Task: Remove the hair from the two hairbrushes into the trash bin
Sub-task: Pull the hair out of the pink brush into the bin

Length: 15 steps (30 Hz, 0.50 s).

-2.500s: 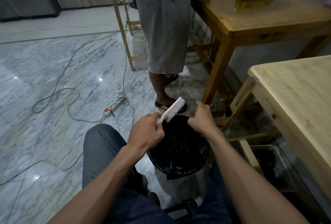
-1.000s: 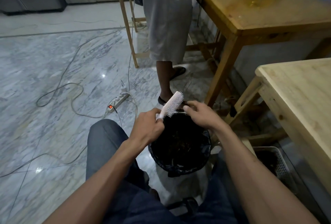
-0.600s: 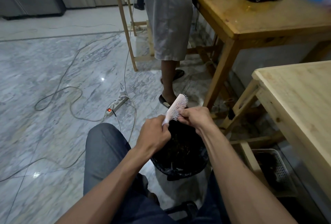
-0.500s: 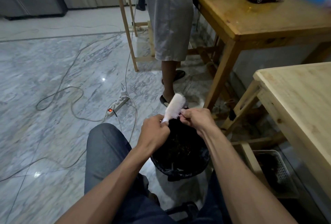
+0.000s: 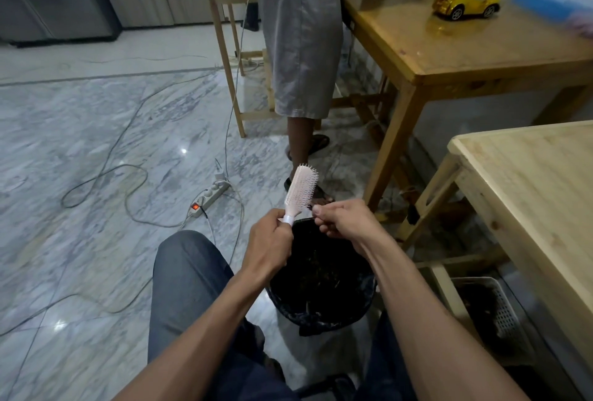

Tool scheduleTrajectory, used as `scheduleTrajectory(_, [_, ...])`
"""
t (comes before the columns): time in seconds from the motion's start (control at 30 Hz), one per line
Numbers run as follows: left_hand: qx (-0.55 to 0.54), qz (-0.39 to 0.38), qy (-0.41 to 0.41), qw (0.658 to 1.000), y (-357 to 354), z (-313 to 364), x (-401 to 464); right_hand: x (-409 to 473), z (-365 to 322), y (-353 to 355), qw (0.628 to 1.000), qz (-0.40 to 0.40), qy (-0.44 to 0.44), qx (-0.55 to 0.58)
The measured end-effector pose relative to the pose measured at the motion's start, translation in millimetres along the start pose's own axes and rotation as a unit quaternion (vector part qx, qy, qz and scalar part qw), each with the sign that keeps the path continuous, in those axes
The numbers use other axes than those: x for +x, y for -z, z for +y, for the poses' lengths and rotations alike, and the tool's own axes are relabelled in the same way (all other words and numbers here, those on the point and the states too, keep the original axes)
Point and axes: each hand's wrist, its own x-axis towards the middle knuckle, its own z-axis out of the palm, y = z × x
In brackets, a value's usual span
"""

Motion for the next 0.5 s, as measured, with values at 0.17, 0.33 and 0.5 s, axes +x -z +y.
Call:
scheduleTrajectory(0.17, [0.047,0.009,-0.018,0.999,3.9,1.6,3.9,-1.7,3.0,8.2,0.999,0.025,-0.025,0.018])
scheduleTrajectory(0.33, [0.085,-0.004,-0.053,0.995,-7.5,11.8,-0.8,-2.4,-15.0,3.6,0.993,-0.026,0.001,0.117])
scheduleTrajectory(0.5, [0.067,-0.046,-0.080,0.993,-6.4,18.6,-2.9,-8.6,-34.1,9.0,0.982,0.042,0.057,0.175])
